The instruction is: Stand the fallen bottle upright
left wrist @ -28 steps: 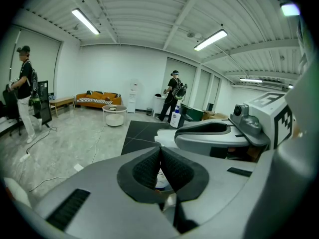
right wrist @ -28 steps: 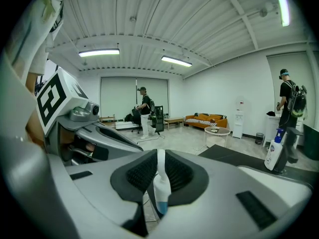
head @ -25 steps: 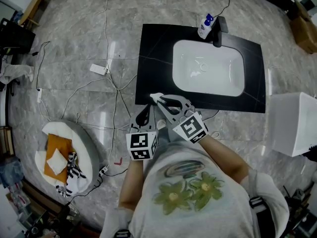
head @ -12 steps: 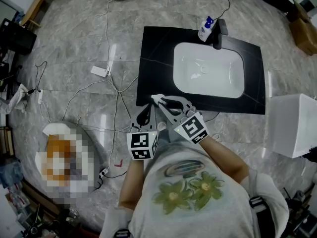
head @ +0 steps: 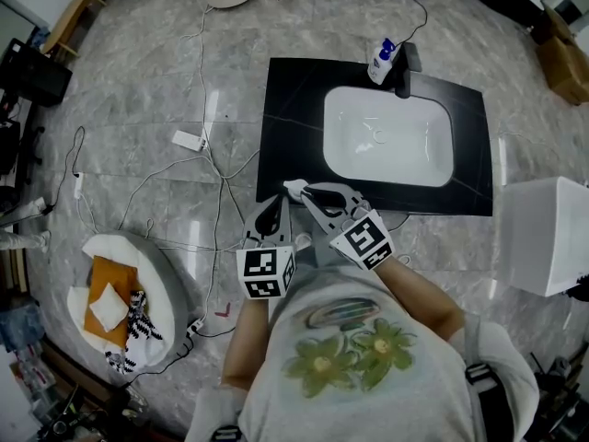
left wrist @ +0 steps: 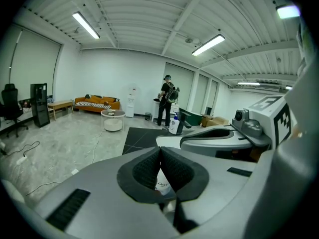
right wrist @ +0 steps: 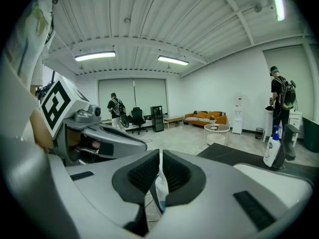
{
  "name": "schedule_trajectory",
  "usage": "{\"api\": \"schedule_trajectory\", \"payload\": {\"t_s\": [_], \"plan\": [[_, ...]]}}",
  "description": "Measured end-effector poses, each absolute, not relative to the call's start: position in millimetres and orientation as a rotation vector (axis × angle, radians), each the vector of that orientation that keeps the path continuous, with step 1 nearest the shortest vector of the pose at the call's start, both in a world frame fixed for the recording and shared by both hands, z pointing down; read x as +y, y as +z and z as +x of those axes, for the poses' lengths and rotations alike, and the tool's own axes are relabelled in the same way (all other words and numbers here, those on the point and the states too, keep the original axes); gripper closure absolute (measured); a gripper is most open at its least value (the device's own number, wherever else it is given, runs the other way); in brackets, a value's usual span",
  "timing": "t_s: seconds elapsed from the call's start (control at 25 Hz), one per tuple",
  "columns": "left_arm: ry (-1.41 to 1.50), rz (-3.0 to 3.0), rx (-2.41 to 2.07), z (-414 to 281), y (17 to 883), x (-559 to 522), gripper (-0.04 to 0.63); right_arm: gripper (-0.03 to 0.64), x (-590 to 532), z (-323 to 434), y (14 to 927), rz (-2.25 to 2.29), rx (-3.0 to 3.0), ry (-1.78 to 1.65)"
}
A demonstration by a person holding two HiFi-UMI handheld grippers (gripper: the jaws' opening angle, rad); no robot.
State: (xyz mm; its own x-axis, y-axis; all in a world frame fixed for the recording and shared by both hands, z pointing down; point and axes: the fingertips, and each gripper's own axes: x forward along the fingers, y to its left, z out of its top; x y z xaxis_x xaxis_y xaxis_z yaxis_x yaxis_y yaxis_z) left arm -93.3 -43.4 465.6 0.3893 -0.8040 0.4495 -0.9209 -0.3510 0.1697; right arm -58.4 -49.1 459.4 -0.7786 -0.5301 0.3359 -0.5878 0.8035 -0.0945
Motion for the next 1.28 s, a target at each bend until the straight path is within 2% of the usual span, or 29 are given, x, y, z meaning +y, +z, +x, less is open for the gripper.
{"api": "schedule_trajectory", "payload": {"t_s": [1.28], "plan": [[0.34,2.32,-1.485,-98,439,-37,0.577,0.576,-34,-55,445,0.907,-2.653,0.291]]}}
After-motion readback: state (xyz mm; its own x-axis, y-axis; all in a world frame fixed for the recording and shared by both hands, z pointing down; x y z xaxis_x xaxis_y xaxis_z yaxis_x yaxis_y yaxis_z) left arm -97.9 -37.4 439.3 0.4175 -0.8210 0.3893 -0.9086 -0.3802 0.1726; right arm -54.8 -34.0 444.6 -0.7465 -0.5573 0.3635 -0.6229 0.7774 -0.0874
